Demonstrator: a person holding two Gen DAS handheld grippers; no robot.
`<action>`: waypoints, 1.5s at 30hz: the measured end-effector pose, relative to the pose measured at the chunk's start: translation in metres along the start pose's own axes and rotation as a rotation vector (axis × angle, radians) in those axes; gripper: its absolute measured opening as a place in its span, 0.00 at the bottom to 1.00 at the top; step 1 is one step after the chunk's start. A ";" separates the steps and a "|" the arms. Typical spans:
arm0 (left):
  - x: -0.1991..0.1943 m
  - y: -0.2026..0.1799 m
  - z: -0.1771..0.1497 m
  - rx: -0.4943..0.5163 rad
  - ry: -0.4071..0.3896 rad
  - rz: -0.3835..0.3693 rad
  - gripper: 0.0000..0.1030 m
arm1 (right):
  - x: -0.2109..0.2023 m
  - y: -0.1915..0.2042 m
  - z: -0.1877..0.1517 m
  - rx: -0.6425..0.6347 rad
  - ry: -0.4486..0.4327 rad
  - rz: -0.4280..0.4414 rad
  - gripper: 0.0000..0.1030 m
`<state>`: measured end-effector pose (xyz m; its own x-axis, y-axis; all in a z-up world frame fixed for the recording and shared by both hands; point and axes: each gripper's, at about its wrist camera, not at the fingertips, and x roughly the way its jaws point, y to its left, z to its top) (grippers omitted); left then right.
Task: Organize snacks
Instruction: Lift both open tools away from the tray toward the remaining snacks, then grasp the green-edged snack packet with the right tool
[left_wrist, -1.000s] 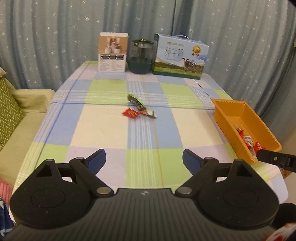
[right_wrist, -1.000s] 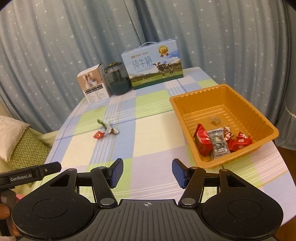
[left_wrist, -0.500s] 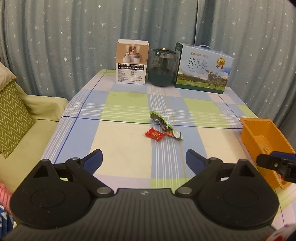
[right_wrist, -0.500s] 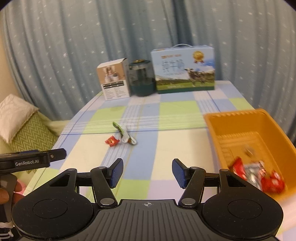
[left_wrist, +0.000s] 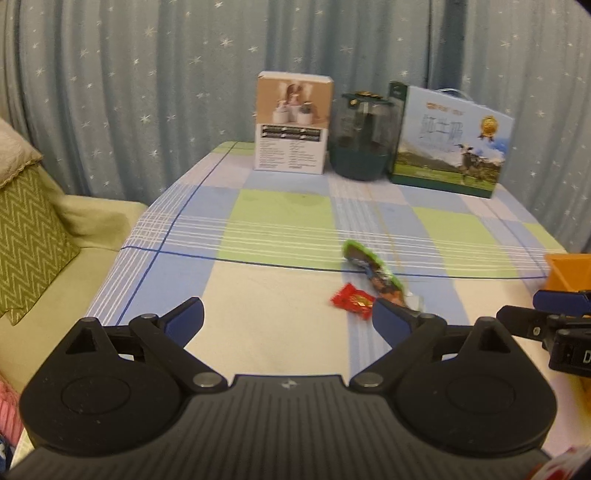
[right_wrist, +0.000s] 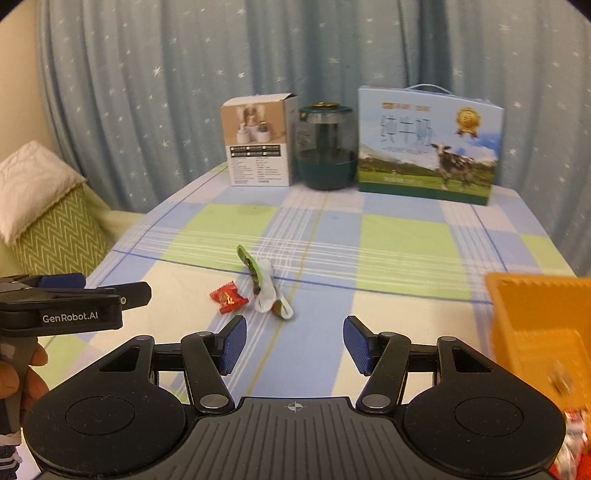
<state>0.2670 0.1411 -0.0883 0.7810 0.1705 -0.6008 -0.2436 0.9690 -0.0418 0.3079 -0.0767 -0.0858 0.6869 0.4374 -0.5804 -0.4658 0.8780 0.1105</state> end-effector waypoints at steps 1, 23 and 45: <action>0.005 0.002 -0.001 -0.007 0.004 0.007 0.94 | 0.007 0.000 0.001 -0.001 0.000 -0.002 0.57; 0.052 0.016 0.006 -0.066 0.021 0.049 0.94 | 0.104 0.010 0.017 -0.071 0.023 0.079 0.41; 0.061 0.008 0.003 -0.030 0.059 0.042 0.94 | 0.138 0.024 0.010 -0.196 0.036 0.060 0.25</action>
<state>0.3146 0.1600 -0.1224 0.7350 0.1990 -0.6482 -0.2933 0.9552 -0.0394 0.3973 0.0066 -0.1554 0.6359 0.4770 -0.6067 -0.6069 0.7947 -0.0114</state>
